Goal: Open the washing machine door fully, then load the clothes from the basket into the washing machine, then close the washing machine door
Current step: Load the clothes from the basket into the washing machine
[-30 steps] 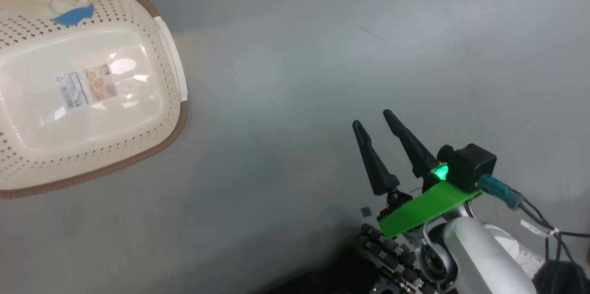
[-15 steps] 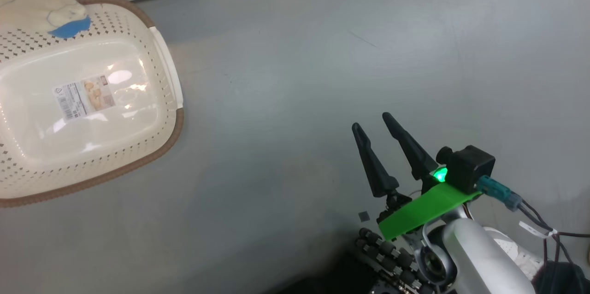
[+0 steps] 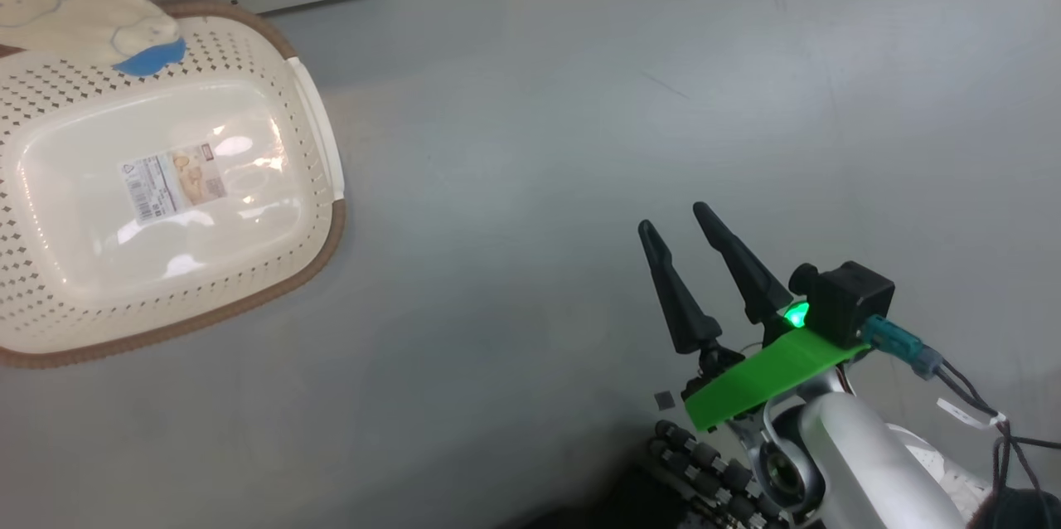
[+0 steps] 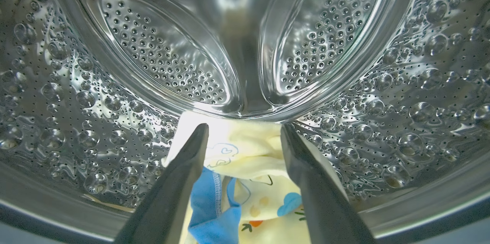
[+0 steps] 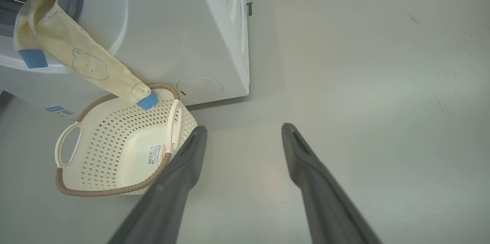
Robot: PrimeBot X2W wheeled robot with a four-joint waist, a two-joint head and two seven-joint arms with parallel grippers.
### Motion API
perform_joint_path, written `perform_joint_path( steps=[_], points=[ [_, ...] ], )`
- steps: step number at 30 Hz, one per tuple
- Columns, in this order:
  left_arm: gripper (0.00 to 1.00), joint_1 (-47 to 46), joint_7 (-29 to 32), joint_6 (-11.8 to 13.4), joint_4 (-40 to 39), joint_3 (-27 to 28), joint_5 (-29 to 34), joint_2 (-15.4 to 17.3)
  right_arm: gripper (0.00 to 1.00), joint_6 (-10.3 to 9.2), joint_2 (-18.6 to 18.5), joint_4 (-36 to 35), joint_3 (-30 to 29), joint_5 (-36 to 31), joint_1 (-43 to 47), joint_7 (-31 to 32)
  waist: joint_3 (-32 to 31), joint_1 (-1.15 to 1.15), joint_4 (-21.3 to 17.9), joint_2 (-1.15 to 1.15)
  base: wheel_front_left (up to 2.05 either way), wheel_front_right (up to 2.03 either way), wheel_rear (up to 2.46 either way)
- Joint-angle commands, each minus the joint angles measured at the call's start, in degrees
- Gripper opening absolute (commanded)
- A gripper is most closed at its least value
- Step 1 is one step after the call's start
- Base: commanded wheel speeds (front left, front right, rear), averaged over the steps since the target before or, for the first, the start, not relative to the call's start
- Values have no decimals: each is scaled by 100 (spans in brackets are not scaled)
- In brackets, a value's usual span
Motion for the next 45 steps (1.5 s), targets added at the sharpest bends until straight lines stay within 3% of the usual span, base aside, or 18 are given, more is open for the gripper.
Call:
perform_joint_path(
  steps=[1, 32, 45],
  points=[
    [100, -169, 27, 52, -126, -9, -44, 125, 100, 9, -44, -98, 48, -6, 176, -55, -47, 0, 31, 0, 0, 0, 0],
    [100, 669, -408, 0, -40, 154, -706, -307, 100, 9, -44, -43, -259, -250, 29, -55, -608, 0, 602, 0, 0, 0, 0],
    [100, 1273, -500, -52, -776, 193, -886, -531, 100, 9, -44, -47, -454, -348, -93, -55, -703, 0, 960, 0, 0, 0, 0]
  ],
)
